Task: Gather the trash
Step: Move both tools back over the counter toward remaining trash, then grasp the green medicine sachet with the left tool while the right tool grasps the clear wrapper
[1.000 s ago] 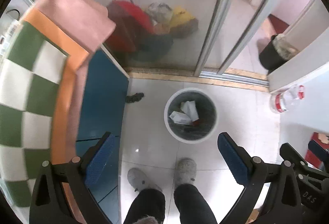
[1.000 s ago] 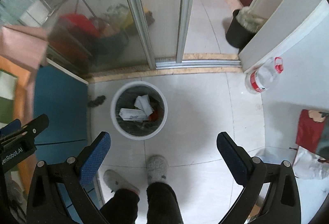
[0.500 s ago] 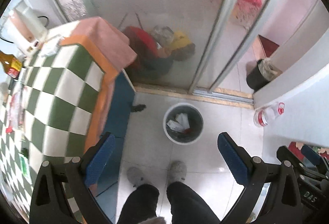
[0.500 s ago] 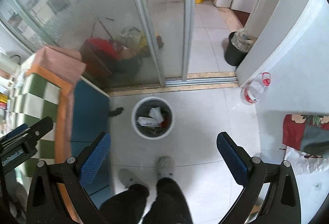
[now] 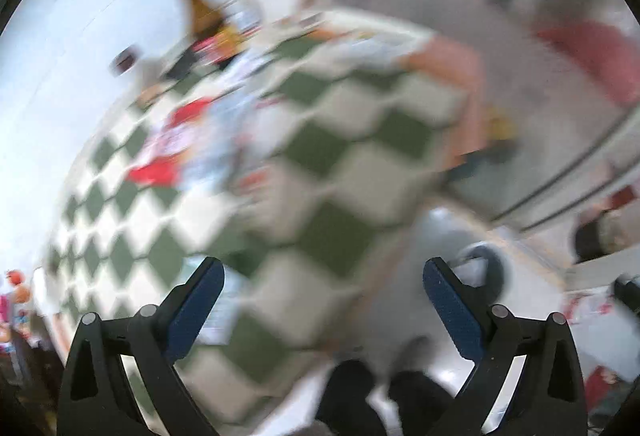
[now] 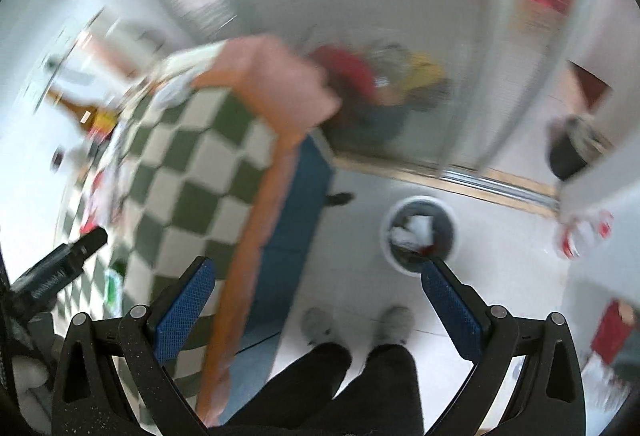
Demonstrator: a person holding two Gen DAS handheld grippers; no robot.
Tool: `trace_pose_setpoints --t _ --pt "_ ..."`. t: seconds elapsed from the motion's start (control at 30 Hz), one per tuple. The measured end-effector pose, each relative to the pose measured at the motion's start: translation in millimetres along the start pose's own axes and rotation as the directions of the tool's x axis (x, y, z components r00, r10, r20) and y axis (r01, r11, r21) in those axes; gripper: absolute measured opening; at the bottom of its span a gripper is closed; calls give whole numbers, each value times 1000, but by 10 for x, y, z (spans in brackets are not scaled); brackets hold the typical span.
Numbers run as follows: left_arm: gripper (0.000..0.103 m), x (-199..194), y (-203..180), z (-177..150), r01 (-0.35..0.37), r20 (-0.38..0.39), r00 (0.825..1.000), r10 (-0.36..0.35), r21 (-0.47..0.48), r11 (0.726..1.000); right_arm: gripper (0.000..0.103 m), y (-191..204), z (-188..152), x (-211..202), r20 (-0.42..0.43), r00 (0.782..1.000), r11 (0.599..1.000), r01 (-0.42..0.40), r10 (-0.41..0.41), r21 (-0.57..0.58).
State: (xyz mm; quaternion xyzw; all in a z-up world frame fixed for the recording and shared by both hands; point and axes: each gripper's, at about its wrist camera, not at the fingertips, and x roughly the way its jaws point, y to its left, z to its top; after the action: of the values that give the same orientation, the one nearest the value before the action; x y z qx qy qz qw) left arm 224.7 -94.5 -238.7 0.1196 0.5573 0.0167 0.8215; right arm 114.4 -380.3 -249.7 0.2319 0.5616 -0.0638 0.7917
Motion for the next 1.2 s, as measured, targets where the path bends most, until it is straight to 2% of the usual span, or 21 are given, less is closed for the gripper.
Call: trace_pose_setpoints --t 0.07,0.13,0.17,0.2,0.3,0.33,0.37,0.43,0.5,0.53,0.57,0.73,0.83,0.9,0.97,1.13,1.17,1.2 --pt "101 307 488 -127 -53 -69 996 52 -19 998 103 473 61 238 -52 998 996 -41 37 -77" --pt "101 581 848 -244 -44 -133 990 37 -53 998 103 871 73 459 -95 994 988 -64 51 -138" --pt "101 721 1011 -308 -27 -167 986 13 -78 997 103 1260 89 679 -138 989 977 -86 60 -193" --pt "101 873 1154 -371 8 -196 980 -29 -108 994 103 1260 89 679 -138 989 977 -86 60 -193" --pt "98 1223 1369 -491 113 -247 956 -158 -187 976 103 1912 52 1071 -190 981 957 -90 38 -275" --pt "84 1275 1386 -506 134 -249 951 -181 -197 971 103 1912 52 1071 -190 981 957 -90 38 -275" --pt "78 1311 1381 -525 131 -251 951 -180 -197 972 103 2048 55 1153 -201 979 953 -90 32 -288" --pt "67 1258 1318 -529 132 -205 965 -163 -159 978 103 2229 110 1300 -214 977 947 -82 14 -310" --pt "40 1209 1292 -550 134 -184 970 -161 -150 980 103 2473 182 1478 -223 975 941 -74 -2 -331" --pt "15 1172 1274 -574 137 -180 970 -163 -147 980 103 2473 182 1478 -223 975 941 -74 -2 -331" --pt "3 1162 1269 -596 143 -182 968 -170 -152 978 103 2550 207 1531 -226 974 940 -75 -3 -334" --pt "1 1104 1370 -738 131 -169 971 -172 -228 965 103 2868 301 1741 -246 969 941 -95 13 -325" --pt "0 1061 1615 -732 91 -141 981 -135 -286 954 103 3202 373 1899 -245 969 937 -118 36 -329" --pt "0 1039 1834 -715 62 -123 987 -108 -329 942 103 3258 383 1932 -244 969 936 -124 43 -329" --pt "0 1017 1994 -687 27 -115 991 -73 -358 933 96 3489 410 2120 -251 966 935 -140 58 -325" --pt "0 1027 2375 -489 -32 -108 994 -15 -423 905 59 3701 357 2385 -297 953 935 -164 67 -315" --pt "0 1033 2448 -435 -38 -105 994 -8 -431 902 56 3744 324 2427 -300 952 932 -167 67 -323" --pt "0 1023 2476 -416 -43 -100 995 -1 -438 898 25 3793 295 2395 -256 965 921 -156 64 -356"
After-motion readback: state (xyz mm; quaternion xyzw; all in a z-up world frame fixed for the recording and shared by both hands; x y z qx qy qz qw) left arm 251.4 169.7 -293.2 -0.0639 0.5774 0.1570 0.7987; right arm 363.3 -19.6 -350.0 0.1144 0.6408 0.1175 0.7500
